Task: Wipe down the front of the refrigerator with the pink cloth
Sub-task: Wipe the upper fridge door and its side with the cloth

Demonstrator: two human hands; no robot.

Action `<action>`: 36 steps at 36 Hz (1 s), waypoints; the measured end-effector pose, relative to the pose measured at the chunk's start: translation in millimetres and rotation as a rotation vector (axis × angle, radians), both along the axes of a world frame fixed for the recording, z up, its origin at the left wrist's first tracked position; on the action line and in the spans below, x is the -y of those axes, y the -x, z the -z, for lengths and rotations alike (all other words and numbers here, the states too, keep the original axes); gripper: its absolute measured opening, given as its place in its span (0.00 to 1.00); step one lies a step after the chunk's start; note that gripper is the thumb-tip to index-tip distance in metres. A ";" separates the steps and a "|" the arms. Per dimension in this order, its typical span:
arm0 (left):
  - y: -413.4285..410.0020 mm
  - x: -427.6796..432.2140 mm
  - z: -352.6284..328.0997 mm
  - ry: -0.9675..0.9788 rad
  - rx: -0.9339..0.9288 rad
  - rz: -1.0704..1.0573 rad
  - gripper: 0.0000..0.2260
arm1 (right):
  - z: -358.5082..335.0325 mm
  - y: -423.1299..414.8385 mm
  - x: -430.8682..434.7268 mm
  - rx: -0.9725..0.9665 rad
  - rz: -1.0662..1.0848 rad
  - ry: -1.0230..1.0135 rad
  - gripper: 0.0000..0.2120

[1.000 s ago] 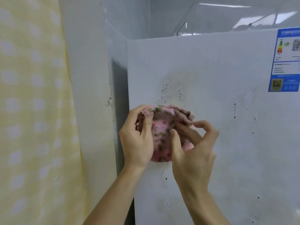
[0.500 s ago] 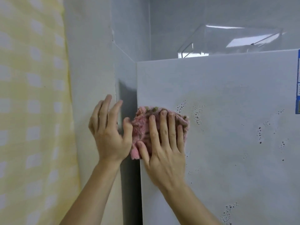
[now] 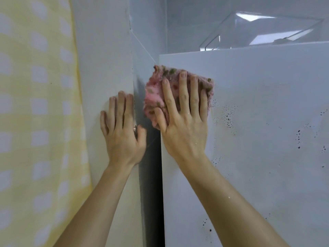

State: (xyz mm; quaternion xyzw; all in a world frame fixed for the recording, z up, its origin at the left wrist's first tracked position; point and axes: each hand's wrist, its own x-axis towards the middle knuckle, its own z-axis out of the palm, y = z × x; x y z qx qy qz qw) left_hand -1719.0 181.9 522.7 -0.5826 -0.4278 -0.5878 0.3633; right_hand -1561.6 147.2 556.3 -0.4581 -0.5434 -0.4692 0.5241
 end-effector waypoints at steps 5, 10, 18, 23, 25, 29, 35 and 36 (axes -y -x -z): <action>3.3 -4.0 0.1 -0.021 -0.014 0.012 0.37 | 46.9 -8.2 6.0 0.079 0.004 0.062 0.28; 3.0 -5.8 0.5 -0.049 -0.006 0.039 0.36 | 47.8 -24.4 4.1 0.201 -0.041 0.037 0.27; 1.8 -2.8 0.7 -0.047 -0.007 0.030 0.36 | -66.5 -0.8 -9.5 0.035 -0.026 -0.057 0.26; 1.0 -2.5 1.3 -0.049 0.007 0.048 0.36 | -47.7 -1.5 -9.8 0.022 -0.013 -0.060 0.25; 1.8 -3.8 1.7 -0.060 0.000 0.052 0.35 | -26.2 -3.2 -7.8 0.026 -0.021 -0.021 0.26; 4.0 -6.6 1.8 -0.084 -0.014 0.059 0.35 | 39.6 -10.4 3.9 0.088 -0.051 0.041 0.26; 1.7 -8.1 1.6 -0.095 0.015 0.042 0.36 | 99.2 -33.9 12.5 0.218 -0.057 0.144 0.24; 1.7 -8.2 2.1 -0.093 0.015 0.040 0.37 | 97.2 -34.9 11.9 0.218 -0.064 0.145 0.24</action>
